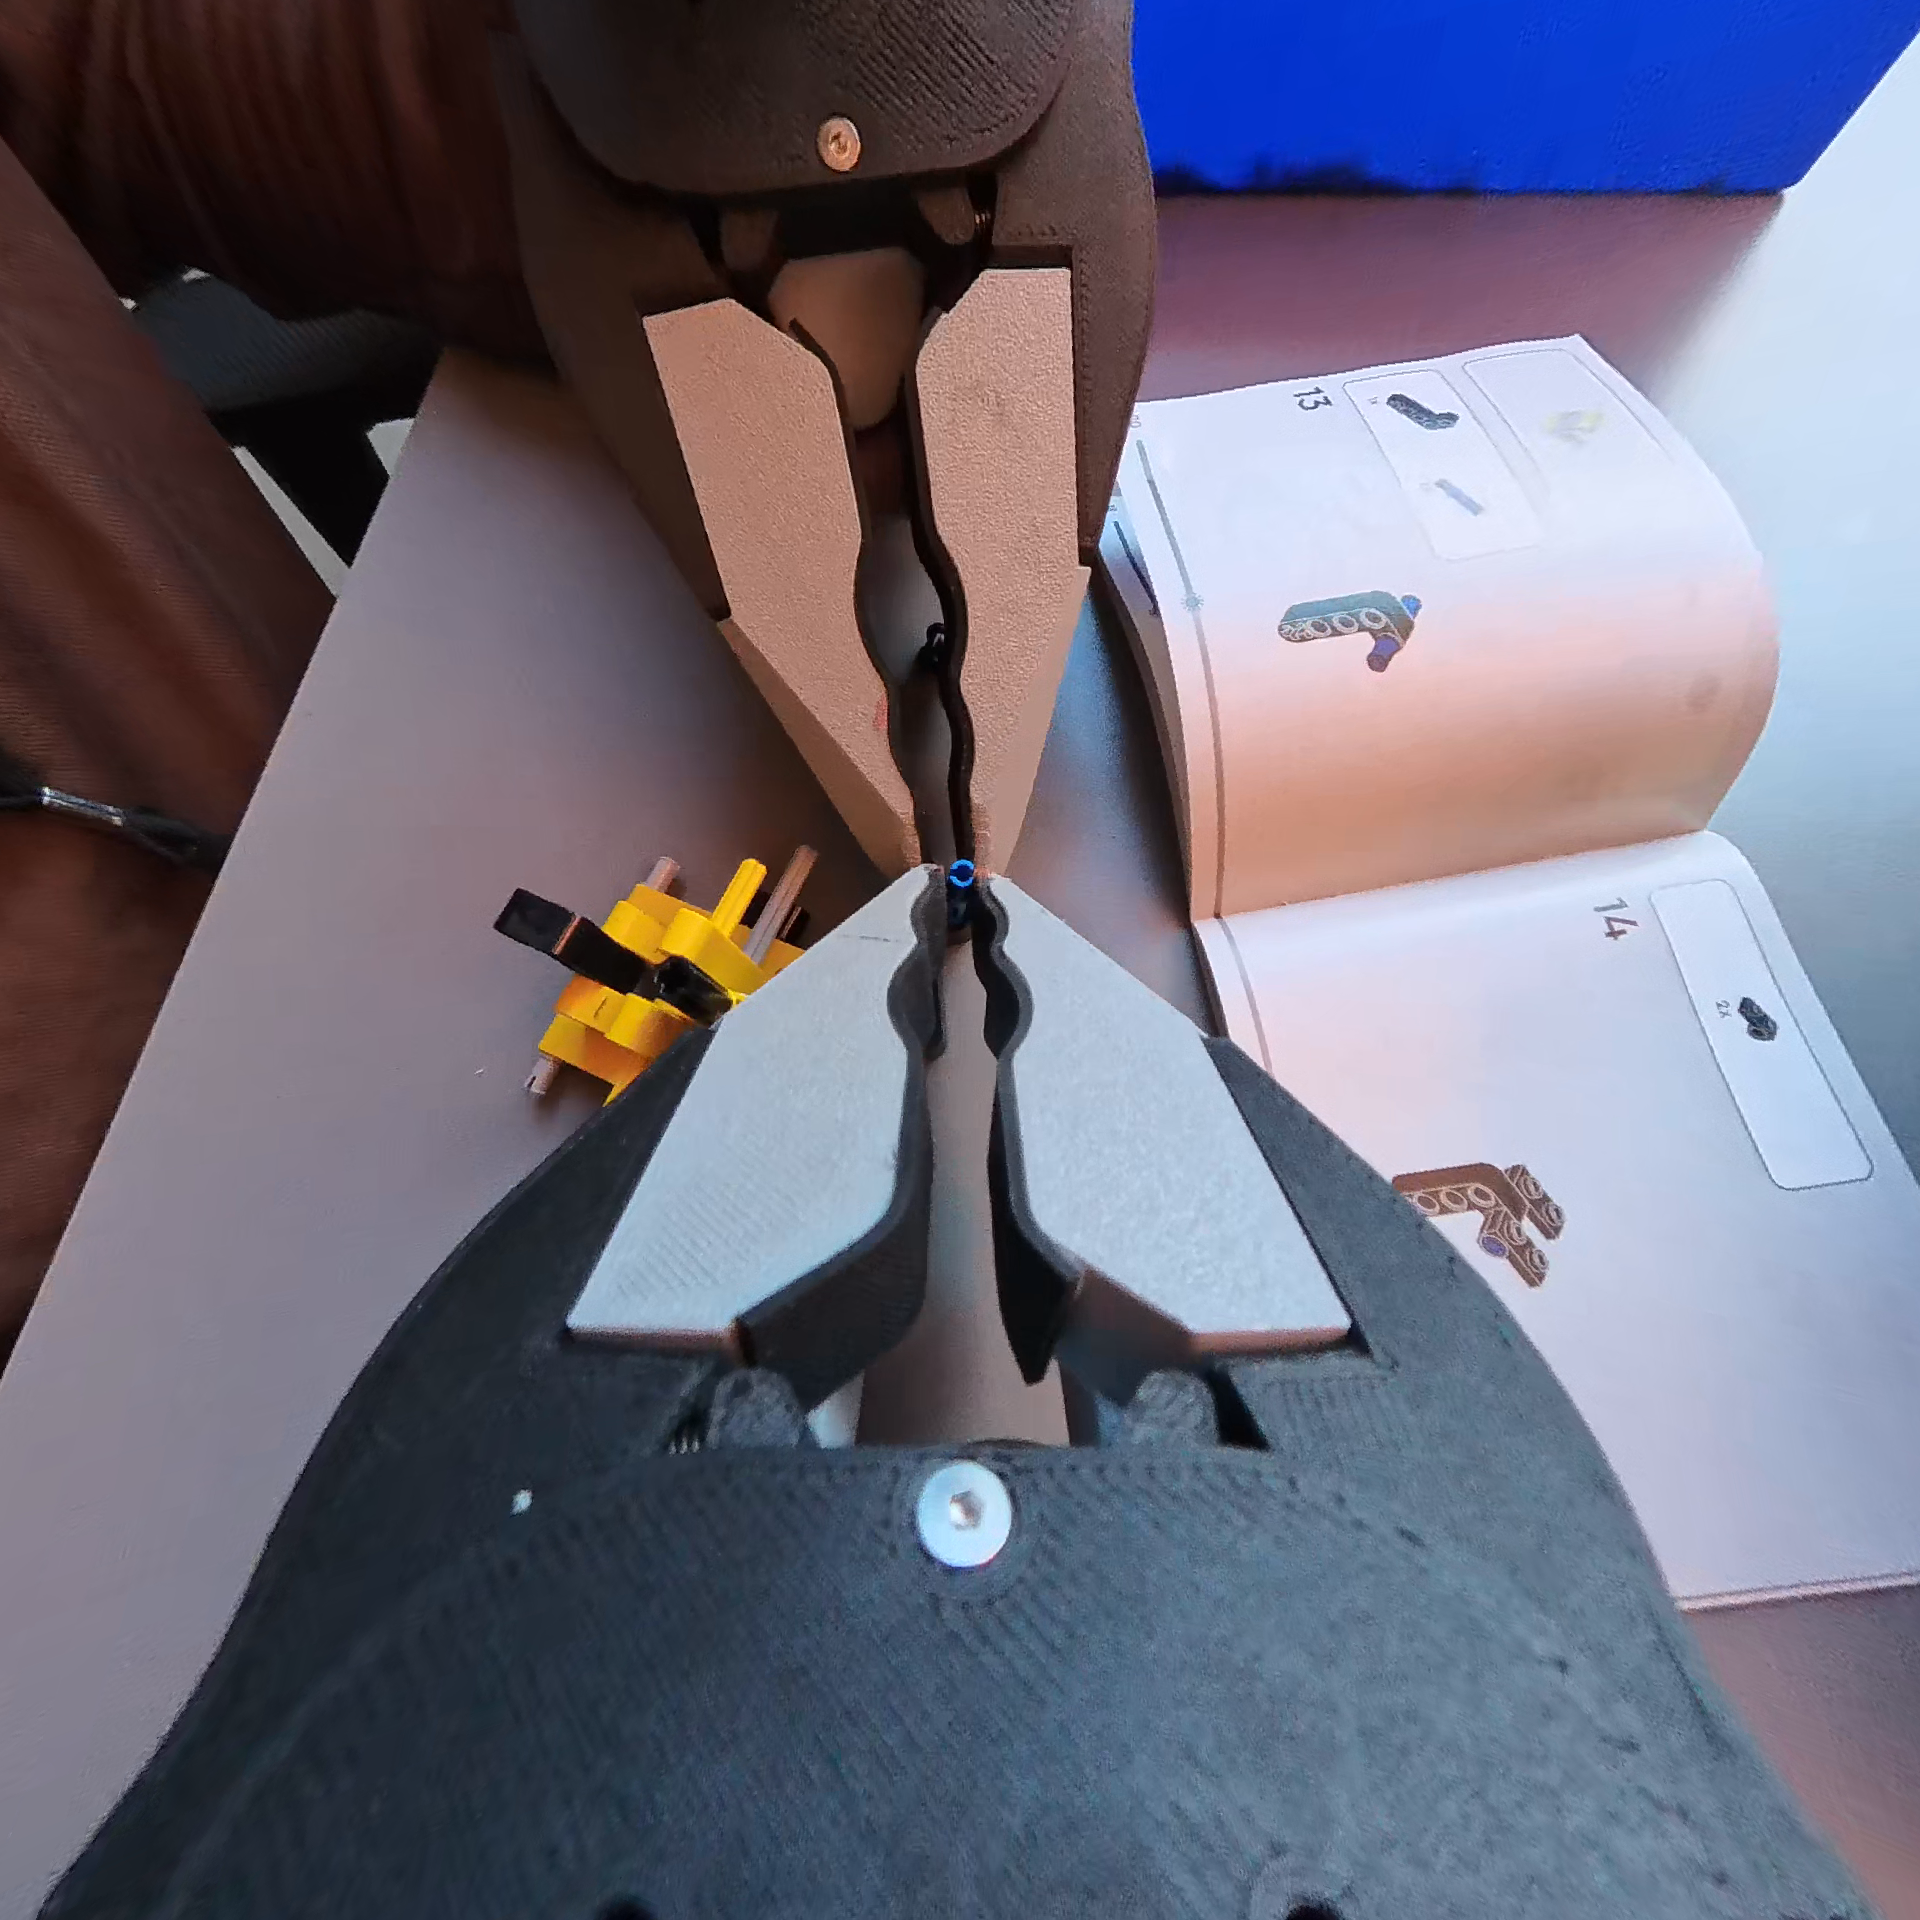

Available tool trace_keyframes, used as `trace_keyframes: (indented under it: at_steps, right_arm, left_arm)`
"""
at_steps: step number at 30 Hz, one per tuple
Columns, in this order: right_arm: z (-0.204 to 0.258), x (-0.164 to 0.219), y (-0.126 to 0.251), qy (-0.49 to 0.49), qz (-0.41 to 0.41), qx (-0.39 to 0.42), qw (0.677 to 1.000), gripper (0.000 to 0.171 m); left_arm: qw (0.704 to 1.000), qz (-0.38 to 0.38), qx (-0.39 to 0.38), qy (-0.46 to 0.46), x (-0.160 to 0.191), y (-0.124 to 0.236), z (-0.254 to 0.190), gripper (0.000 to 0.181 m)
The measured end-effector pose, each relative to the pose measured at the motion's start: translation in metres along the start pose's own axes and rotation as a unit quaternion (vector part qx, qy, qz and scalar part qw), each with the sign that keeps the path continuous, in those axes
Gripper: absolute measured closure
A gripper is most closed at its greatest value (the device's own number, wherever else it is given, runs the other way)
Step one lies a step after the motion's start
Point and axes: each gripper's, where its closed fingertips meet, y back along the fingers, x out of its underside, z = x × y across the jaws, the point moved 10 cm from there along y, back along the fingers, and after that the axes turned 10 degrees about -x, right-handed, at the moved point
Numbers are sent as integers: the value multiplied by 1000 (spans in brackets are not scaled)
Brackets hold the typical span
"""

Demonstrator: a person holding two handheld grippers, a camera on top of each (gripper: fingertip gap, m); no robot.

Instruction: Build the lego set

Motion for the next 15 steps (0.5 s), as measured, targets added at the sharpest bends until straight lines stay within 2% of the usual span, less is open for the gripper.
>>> trace_keyframes:
  at_steps: [9, 15]
  right_arm:
    - [7, -6, -1, 28, 44, 24, 998, 169]
    - [18, -11, -4, 83, 101, 77, 988, 169]
  left_arm:
    - [1000, -1, -13, -18, 0, 0, -4, 180]
    - [1000, 2, -10, -22, 1, 0, -4, 180]
